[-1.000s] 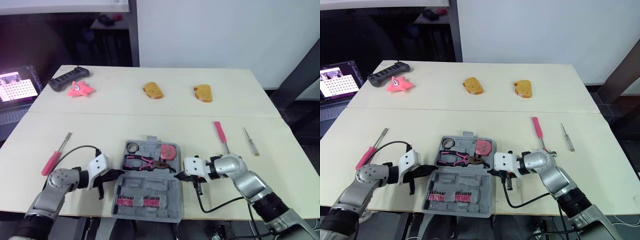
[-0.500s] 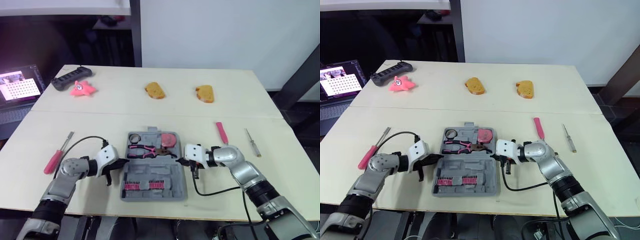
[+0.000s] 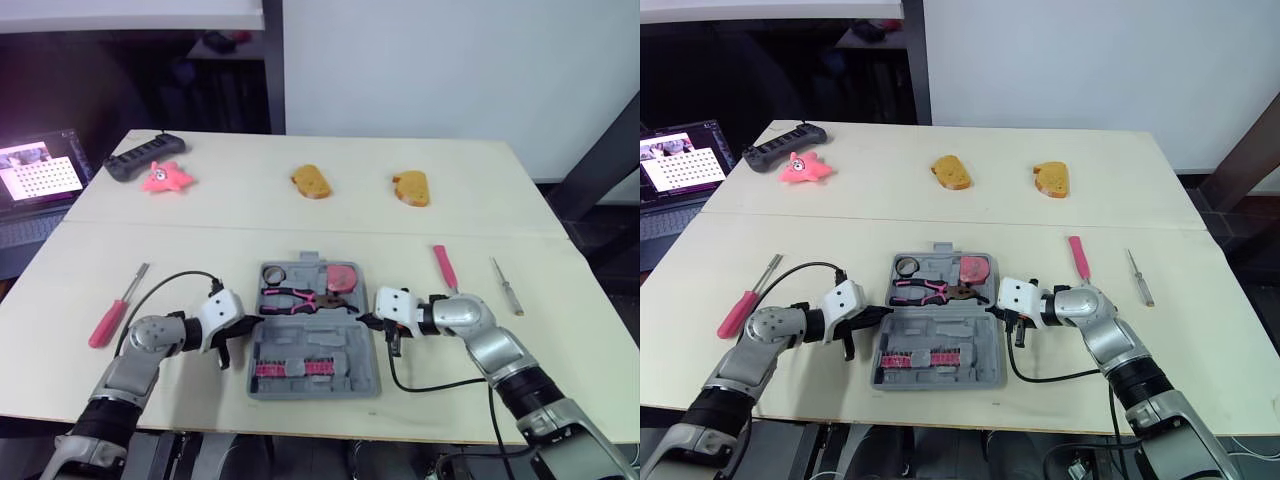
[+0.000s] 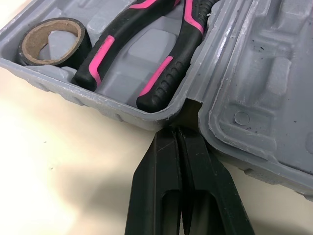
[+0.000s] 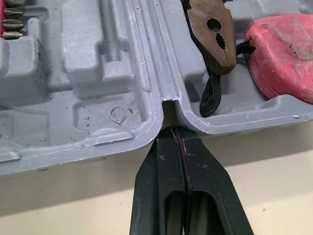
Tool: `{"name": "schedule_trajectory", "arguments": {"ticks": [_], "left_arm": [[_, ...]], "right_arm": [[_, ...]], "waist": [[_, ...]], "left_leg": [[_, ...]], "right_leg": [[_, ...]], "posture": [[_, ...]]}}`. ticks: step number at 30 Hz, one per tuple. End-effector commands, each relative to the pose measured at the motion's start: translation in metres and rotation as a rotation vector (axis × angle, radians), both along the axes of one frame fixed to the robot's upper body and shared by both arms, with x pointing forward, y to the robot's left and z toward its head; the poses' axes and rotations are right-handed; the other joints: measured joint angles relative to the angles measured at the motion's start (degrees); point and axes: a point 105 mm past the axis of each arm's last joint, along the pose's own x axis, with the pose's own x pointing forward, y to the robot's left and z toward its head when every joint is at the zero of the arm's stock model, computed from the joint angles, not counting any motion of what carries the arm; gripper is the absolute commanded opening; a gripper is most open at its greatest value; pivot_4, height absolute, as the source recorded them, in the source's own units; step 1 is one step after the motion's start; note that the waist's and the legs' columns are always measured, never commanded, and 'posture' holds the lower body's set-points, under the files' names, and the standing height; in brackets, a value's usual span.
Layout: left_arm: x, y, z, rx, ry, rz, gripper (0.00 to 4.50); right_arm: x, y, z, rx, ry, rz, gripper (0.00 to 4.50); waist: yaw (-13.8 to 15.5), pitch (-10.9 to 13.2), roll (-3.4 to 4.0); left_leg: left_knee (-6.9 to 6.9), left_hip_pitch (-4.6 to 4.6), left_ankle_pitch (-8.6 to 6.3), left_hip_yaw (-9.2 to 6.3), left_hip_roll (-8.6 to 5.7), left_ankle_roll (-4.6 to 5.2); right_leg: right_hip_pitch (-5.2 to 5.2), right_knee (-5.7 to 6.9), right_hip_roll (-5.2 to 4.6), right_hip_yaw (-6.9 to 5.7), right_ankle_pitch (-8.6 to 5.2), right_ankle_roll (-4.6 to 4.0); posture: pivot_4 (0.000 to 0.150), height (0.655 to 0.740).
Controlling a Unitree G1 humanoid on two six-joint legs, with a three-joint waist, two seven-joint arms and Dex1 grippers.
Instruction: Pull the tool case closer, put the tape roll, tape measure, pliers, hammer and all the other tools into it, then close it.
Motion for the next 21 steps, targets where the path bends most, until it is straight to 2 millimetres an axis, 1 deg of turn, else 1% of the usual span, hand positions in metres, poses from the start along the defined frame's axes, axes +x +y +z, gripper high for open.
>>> {"name": "schedule_trajectory", "arguments": {"ticks": [1, 3, 7, 13, 21], "left_arm": [[-0.011, -0.017, -0.002, -0.031, -0.005, -0.063, 0.10], [-0.008, -0.020, -0.003, -0.058, -0.016, -0.036, 0.10], [-0.006, -0.028, -0.006, -0.071, -0.011, -0.041, 0.10], [-0.009, -0.030, -0.009, -0.074, 0.004, -0.057, 0.10], [-0.012, -0.031, -0.013, -0.079, 0.015, -0.057, 0.10]], "right_arm": [[-0.016, 0.015, -0.010, 0.019, 0.045, 0.043, 0.00], [-0.019, 0.015, -0.011, 0.017, 0.053, 0.034, 0.00], [-0.021, 0.012, -0.012, 0.006, 0.059, 0.023, 0.00], [-0.025, 0.010, -0.014, 0.000, 0.078, 0.012, 0.00], [-0.026, 0.005, -0.016, -0.008, 0.092, -0.008, 0.00]], "waist": [[-0.07, -0.03, 0.00], [-0.06, -0.09, 0.04], [0.17, -0.13, 0.07], [0.40, -0.14, 0.07], [0.34, -0.14, 0.07]], "left_leg": [[-0.02, 0.01, 0.00, 0.00, 0.00, 0.00], [-0.04, 0.04, 0.00, 0.00, 0.00, 0.00], [0.00, 0.16, 0.00, -0.01, -0.01, 0.00], [-0.14, 0.65, -0.01, -0.01, -0.02, 0.01], [-0.18, 0.79, -0.02, -0.01, -0.02, 0.03]], "right_leg": [[0.00, 0.00, 0.00, 0.00, 0.00, 0.00], [0.02, 0.00, 0.00, -0.01, 0.00, 0.00], [0.20, -0.03, 0.00, -0.01, -0.02, -0.01], [0.70, -0.19, 0.00, -0.01, -0.13, -0.16], [0.82, -0.19, 0.00, 0.00, -0.14, -0.15]], "posture": [[0.150, 0.7129], [0.150, 0.7129], [0.150, 0.7129], [0.150, 0.7129], [0.150, 0.7129]]}}
